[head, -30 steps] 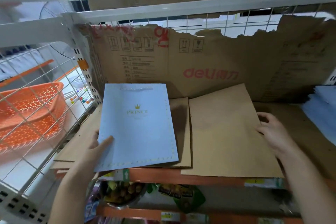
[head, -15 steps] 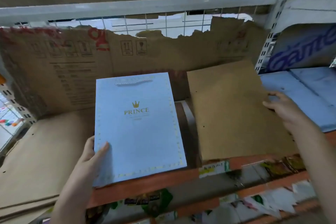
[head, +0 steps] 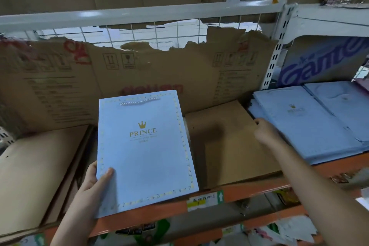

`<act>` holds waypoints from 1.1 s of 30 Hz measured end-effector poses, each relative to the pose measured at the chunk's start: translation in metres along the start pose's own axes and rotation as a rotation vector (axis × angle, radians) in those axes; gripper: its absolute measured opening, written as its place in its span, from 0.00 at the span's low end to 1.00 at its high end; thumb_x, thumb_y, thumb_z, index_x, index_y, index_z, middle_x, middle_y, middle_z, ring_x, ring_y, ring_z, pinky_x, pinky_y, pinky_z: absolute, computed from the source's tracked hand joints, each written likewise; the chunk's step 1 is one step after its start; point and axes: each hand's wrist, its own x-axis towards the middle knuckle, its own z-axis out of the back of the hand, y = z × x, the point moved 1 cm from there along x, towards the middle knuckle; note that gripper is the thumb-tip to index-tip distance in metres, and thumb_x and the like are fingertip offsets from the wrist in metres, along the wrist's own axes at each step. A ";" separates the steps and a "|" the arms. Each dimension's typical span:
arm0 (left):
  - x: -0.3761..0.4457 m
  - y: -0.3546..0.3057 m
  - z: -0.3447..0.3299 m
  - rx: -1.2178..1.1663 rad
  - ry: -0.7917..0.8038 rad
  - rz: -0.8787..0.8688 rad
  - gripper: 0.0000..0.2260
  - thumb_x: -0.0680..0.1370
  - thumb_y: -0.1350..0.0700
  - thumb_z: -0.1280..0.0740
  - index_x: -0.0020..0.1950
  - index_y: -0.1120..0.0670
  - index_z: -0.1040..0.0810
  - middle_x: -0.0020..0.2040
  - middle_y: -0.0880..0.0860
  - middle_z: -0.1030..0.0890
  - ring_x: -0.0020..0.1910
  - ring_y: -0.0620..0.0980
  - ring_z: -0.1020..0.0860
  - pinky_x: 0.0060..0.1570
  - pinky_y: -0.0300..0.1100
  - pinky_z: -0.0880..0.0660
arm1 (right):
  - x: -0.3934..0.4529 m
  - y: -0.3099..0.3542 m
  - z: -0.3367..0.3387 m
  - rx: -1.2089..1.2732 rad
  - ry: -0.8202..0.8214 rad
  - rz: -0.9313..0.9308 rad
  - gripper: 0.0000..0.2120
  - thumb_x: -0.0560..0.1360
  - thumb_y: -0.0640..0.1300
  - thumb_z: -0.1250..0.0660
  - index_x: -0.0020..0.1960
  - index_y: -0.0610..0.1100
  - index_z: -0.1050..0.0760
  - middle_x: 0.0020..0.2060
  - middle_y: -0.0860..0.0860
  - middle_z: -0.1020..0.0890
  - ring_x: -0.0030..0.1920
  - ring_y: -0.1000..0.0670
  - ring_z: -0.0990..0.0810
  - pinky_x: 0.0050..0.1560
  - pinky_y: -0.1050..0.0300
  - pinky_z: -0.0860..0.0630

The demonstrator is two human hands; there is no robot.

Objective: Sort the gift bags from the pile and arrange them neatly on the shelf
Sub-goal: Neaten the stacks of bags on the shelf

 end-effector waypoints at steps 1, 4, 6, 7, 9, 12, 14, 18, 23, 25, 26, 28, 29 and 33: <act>0.001 0.001 -0.006 -0.006 0.002 0.008 0.07 0.80 0.55 0.41 0.55 0.44 0.27 0.53 0.52 0.18 0.51 0.57 0.20 0.47 0.54 0.25 | 0.003 -0.001 -0.003 -0.067 -0.011 0.019 0.19 0.79 0.39 0.46 0.69 0.39 0.35 0.62 0.40 0.26 0.56 0.41 0.25 0.48 0.55 0.29; 0.001 0.001 -0.027 -0.025 -0.006 0.013 0.08 0.80 0.56 0.41 0.54 0.44 0.27 0.50 0.52 0.18 0.51 0.57 0.21 0.51 0.55 0.26 | 0.009 -0.010 -0.011 -0.205 -0.053 0.051 0.17 0.78 0.36 0.46 0.66 0.36 0.31 0.62 0.38 0.28 0.56 0.38 0.25 0.49 0.54 0.28; 0.001 0.005 -0.037 -0.027 -0.010 0.013 0.08 0.81 0.57 0.42 0.56 0.47 0.28 0.52 0.54 0.19 0.51 0.58 0.21 0.51 0.55 0.26 | 0.008 -0.015 -0.017 -0.245 -0.061 0.054 0.16 0.77 0.35 0.45 0.64 0.35 0.31 0.62 0.38 0.31 0.56 0.38 0.26 0.53 0.52 0.28; 0.002 0.007 -0.043 -0.022 -0.007 0.011 0.08 0.81 0.58 0.42 0.57 0.48 0.28 0.52 0.55 0.19 0.50 0.58 0.21 0.49 0.54 0.25 | 0.006 -0.016 -0.019 -0.269 -0.060 0.052 0.16 0.77 0.36 0.45 0.64 0.35 0.31 0.62 0.38 0.31 0.57 0.38 0.26 0.53 0.51 0.28; 0.004 0.010 -0.057 0.002 0.019 -0.003 0.08 0.81 0.59 0.43 0.57 0.50 0.29 0.50 0.55 0.19 0.44 0.56 0.19 0.41 0.50 0.23 | 0.003 -0.018 -0.019 -0.305 -0.063 0.069 0.15 0.78 0.37 0.45 0.62 0.36 0.31 0.61 0.39 0.30 0.59 0.39 0.28 0.54 0.50 0.29; 0.015 0.012 -0.078 0.068 0.055 0.000 0.08 0.81 0.62 0.43 0.58 0.53 0.30 0.46 0.53 0.19 0.36 0.49 0.18 0.31 0.37 0.21 | -0.004 -0.018 -0.014 -0.308 -0.088 0.171 0.17 0.79 0.40 0.45 0.66 0.38 0.31 0.63 0.42 0.29 0.61 0.42 0.28 0.59 0.50 0.28; 0.025 0.014 -0.092 0.097 0.082 0.001 0.09 0.81 0.61 0.42 0.59 0.52 0.29 0.47 0.54 0.19 0.39 0.50 0.18 0.35 0.40 0.21 | -0.013 -0.018 -0.005 -0.307 -0.120 0.258 0.18 0.79 0.41 0.46 0.68 0.41 0.32 0.64 0.44 0.28 0.63 0.44 0.29 0.61 0.49 0.29; 0.034 0.017 -0.133 0.113 0.157 -0.005 0.09 0.81 0.57 0.41 0.61 0.51 0.31 0.48 0.52 0.20 0.45 0.54 0.22 0.42 0.45 0.28 | -0.025 -0.026 0.030 -0.344 -0.213 0.362 0.17 0.79 0.41 0.44 0.66 0.40 0.30 0.62 0.45 0.26 0.63 0.46 0.29 0.62 0.52 0.31; 0.029 0.022 -0.196 0.095 0.269 0.001 0.14 0.81 0.53 0.40 0.66 0.46 0.33 0.57 0.49 0.23 0.55 0.53 0.23 0.53 0.50 0.26 | -0.023 -0.063 0.085 -0.403 -0.246 0.312 0.18 0.79 0.41 0.44 0.68 0.40 0.32 0.65 0.44 0.28 0.66 0.44 0.32 0.64 0.53 0.34; 0.028 0.029 -0.222 0.083 0.292 0.006 0.14 0.81 0.53 0.40 0.66 0.45 0.33 0.57 0.48 0.23 0.56 0.52 0.24 0.57 0.52 0.27 | -0.018 -0.084 0.105 -0.403 -0.250 0.281 0.18 0.79 0.41 0.44 0.69 0.40 0.32 0.65 0.44 0.29 0.67 0.45 0.33 0.64 0.53 0.34; 0.027 0.034 -0.238 0.083 0.309 0.002 0.13 0.81 0.53 0.41 0.65 0.45 0.34 0.56 0.46 0.23 0.54 0.51 0.24 0.55 0.50 0.27 | -0.014 -0.096 0.115 -0.400 -0.250 0.265 0.18 0.79 0.41 0.45 0.69 0.40 0.33 0.65 0.44 0.29 0.67 0.45 0.33 0.64 0.53 0.33; 0.024 0.042 -0.271 0.107 0.295 -0.026 0.11 0.81 0.54 0.41 0.63 0.45 0.35 0.54 0.45 0.24 0.51 0.49 0.25 0.45 0.44 0.27 | -0.007 -0.117 0.132 -0.409 -0.241 0.245 0.18 0.80 0.41 0.44 0.69 0.41 0.33 0.66 0.44 0.29 0.67 0.45 0.33 0.64 0.53 0.33; 0.023 0.047 -0.288 0.118 0.282 -0.033 0.11 0.81 0.54 0.41 0.62 0.45 0.35 0.53 0.46 0.24 0.49 0.48 0.25 0.41 0.43 0.27 | -0.004 -0.127 0.141 -0.415 -0.233 0.239 0.18 0.80 0.41 0.44 0.69 0.41 0.33 0.66 0.44 0.29 0.67 0.45 0.33 0.64 0.52 0.33; 0.016 0.063 -0.350 0.146 0.221 -0.015 0.08 0.81 0.52 0.40 0.59 0.46 0.34 0.50 0.46 0.24 0.47 0.49 0.25 0.49 0.53 0.24 | 0.011 -0.165 0.171 -0.421 -0.194 0.235 0.18 0.79 0.41 0.44 0.68 0.41 0.32 0.64 0.44 0.28 0.66 0.45 0.32 0.64 0.52 0.32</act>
